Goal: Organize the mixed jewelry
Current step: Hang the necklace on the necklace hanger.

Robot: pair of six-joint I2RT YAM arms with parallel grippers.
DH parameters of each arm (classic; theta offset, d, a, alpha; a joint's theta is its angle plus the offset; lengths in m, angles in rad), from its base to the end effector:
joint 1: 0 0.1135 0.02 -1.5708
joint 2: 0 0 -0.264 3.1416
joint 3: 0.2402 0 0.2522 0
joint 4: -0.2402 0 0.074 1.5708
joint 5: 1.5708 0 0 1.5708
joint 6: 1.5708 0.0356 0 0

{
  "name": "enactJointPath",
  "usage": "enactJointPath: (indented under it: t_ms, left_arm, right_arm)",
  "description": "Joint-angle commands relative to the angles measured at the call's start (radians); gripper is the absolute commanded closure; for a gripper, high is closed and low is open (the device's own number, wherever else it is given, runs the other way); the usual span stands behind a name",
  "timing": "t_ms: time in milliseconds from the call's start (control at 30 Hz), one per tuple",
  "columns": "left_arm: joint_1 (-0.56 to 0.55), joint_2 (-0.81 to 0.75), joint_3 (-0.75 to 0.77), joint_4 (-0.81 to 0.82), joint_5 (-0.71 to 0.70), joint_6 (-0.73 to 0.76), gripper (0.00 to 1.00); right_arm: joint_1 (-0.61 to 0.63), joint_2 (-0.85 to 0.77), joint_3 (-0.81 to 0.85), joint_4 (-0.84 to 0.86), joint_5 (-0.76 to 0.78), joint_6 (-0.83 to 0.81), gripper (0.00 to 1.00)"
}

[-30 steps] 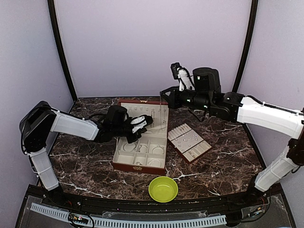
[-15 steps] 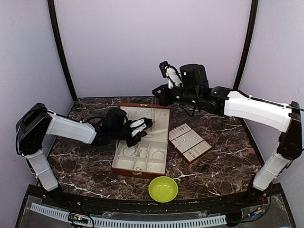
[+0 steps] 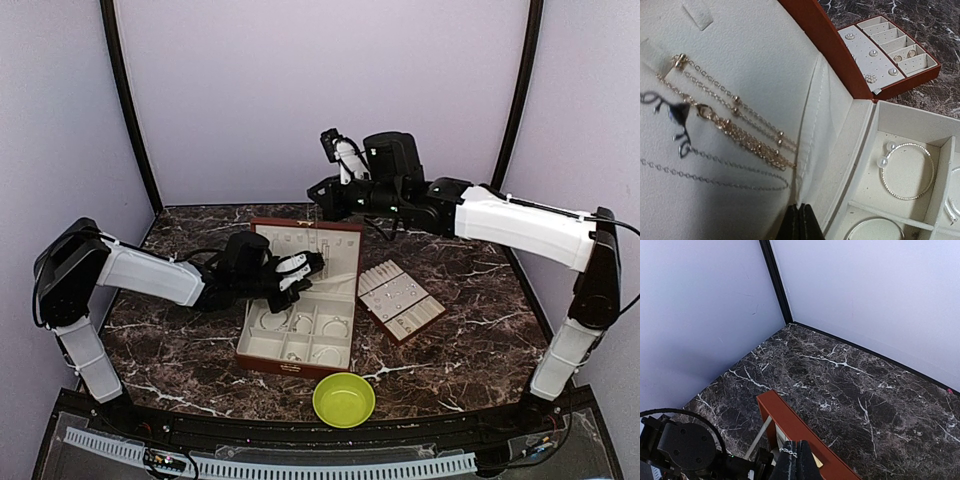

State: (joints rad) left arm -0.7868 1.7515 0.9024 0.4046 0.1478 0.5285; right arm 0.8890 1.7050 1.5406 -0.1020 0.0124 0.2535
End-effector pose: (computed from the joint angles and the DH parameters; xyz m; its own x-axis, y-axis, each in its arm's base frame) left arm 0.2596 -0.2678 0.1820 0.1383 0.5676 -0.8116 0.8390 0.3683 0.4006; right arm 0.2603 0.3200 0.3654 -0.3534 -0.0375 -0.9347 -0.7027 0.6703 0.2388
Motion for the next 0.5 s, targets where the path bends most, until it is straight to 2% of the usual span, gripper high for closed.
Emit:
enactJointPath:
  t_ms: [0, 467]
  left_arm:
    - [-0.020, -0.020, -0.010, -0.015, 0.032, -0.018, 1.00]
    - [-0.022, -0.022, -0.006, -0.006, 0.030, -0.028, 1.00]
  right_arm:
    - [-0.004, 0.019, 0.029, 0.027, -0.054, -0.024, 1.00]
    - [0.016, 0.073, 0.007, 0.027, -0.120, -0.066, 1.00]
